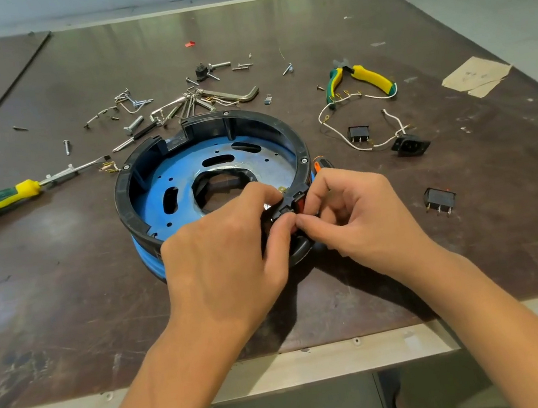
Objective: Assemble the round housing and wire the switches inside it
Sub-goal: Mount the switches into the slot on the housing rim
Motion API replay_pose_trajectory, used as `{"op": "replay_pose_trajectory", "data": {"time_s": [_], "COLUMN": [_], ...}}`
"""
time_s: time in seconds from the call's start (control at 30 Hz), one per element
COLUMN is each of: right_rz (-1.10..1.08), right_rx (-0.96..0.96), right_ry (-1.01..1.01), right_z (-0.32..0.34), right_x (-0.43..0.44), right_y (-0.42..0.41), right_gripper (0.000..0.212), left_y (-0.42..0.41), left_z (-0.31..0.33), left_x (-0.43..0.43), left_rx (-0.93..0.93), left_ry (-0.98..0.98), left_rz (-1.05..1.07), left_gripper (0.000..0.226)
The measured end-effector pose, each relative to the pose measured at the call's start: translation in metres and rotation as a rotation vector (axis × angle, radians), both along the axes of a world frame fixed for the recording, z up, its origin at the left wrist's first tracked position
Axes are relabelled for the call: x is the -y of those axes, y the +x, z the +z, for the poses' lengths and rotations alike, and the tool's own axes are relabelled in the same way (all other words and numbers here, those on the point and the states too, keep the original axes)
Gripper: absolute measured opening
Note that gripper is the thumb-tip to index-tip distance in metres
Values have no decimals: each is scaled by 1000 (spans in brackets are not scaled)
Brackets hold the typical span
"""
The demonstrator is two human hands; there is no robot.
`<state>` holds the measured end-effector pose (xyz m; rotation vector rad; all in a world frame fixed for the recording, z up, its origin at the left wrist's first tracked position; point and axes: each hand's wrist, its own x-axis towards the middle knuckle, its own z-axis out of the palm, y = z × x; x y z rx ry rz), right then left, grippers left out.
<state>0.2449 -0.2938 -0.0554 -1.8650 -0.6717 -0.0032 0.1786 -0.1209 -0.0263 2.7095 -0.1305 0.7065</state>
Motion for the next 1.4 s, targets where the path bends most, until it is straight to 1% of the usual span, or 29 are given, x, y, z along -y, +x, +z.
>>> {"op": "replay_pose_trajectory", "data": {"time_s": [0.17,0.3,0.47,0.67,0.77,0.83,0.93,0.97,1.0,1.03,1.07,1.1,1.17,1.23,1.33,1.4], "right_rz": [66,37,-15,4,-2,-35,-169,-212,-239,-253,-270,-289,-332,-323,-287,-278], "right_rx": [-40,9,8,13,6,10,62,99,145,183,205,200,116,-17,-177,-214], "right_ry": [-13,-21,8,-23,-34,-39,-25,-79,-198,-355,-498,-593,-672,-732,-872,-903], "right_z": [3,0,-4,-1,1,6,19,24,28,32,33,34,38,43,46,43], "right_x": [5,2,-1,1,5,9,27,37,50,62,74,86,103,114,121,122], "right_y": [3,1,1,1,3,4,10,14,19,23,25,27,29,29,31,32], "right_gripper": [14,13,15,14,14,14,11,8,5,7,13,18,23,28,41,38], "left_y": [-1,-1,0,-1,-1,0,3,3,4,5,5,5,3,2,2,2], "left_z": [0,0,1,3,5,5,4,3,2,2,2,2,3,5,6,5], "left_x": [0,2,1,-2,-7,-9,-10,-11,-12,-13,-13,-14,-14,-13,-16,-17], "left_rx": [-14,-19,-33,-53,-98,-111,-101,-95,-86,-76,-69,-65,-60,-64,-88,-76], "left_ry": [9,14,8,48,38,17,-28,-47,-61,-66,-64,-56,-2,61,72,61], "left_rz": [5,20,7,-4,-50,-69,-100,-110,-117,-120,-117,-106,-68,-25,28,36], "left_gripper": [27,26,27,27,34,37,40,40,40,39,37,35,33,31,29,26]}}
